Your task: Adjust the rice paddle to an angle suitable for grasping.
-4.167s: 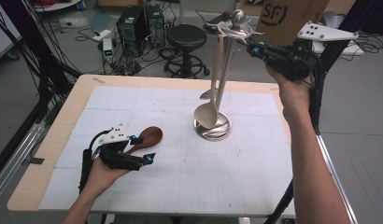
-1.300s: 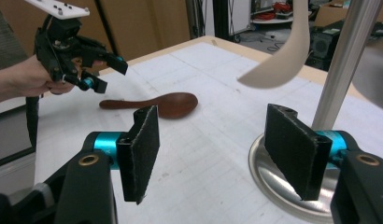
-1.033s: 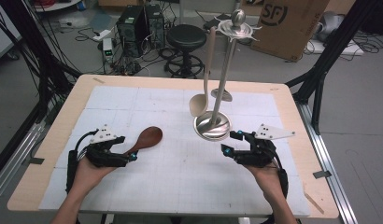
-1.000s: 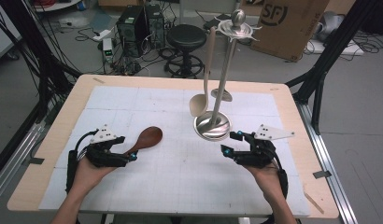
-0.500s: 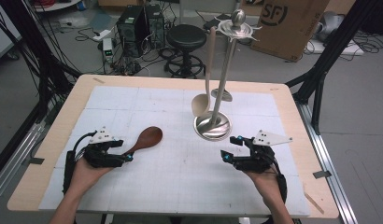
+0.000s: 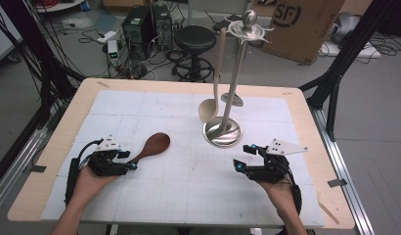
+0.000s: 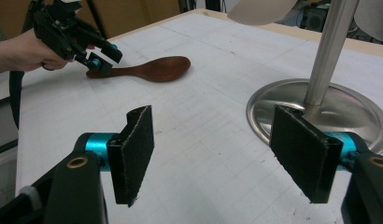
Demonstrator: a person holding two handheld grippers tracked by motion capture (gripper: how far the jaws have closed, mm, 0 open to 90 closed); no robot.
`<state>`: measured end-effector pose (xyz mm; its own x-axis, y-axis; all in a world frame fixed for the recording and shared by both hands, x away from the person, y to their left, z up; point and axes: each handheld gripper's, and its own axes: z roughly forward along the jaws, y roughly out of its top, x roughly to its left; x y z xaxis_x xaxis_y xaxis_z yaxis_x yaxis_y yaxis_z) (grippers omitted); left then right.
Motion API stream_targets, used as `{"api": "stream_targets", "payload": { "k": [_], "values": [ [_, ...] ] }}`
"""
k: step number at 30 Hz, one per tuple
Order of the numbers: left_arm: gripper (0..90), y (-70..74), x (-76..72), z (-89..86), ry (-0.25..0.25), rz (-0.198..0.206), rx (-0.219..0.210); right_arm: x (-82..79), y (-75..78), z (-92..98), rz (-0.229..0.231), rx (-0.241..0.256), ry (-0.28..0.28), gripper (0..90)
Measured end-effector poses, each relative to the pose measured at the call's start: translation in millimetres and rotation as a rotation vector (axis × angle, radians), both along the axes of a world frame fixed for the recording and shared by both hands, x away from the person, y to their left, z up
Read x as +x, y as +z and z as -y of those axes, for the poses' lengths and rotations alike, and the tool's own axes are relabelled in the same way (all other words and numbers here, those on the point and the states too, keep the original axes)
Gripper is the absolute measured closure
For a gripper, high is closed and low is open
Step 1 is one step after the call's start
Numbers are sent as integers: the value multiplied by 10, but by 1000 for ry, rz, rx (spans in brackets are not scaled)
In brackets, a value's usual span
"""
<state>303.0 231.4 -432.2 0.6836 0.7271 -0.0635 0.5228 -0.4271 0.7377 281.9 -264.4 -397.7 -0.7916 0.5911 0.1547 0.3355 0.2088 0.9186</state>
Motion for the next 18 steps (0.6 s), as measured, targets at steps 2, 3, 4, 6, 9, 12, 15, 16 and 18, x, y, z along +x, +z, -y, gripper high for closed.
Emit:
{"api": "stream_targets", "payload": {
  "k": [2,3,4,6,9,12,15,16,18],
  "values": [
    [531,-13,10,-2,-5,-10,5,5,-10,0,-1,-2,1,296],
    [546,-21,12,1,-5,-12,7,7,-13,-2,-2,-5,1,296],
    [559,-25,14,4,-2,-15,16,7,-15,-4,-3,-8,2,296],
    [584,-40,21,8,1,-23,23,5,-21,-10,-4,-12,5,296],
    [625,-56,30,6,0,-35,39,3,-26,-13,-4,-17,3,295],
    [654,-69,35,1,4,-37,47,7,-29,-11,-2,-17,3,294],
    [688,-69,36,-6,12,-35,50,7,-31,-9,-3,-19,2,294],
    [696,-71,37,-6,11,-34,48,6,-33,-8,-4,-20,2,295],
    [705,-71,34,-2,4,-34,49,6,-37,-12,-6,-21,3,295]
  ]
}}
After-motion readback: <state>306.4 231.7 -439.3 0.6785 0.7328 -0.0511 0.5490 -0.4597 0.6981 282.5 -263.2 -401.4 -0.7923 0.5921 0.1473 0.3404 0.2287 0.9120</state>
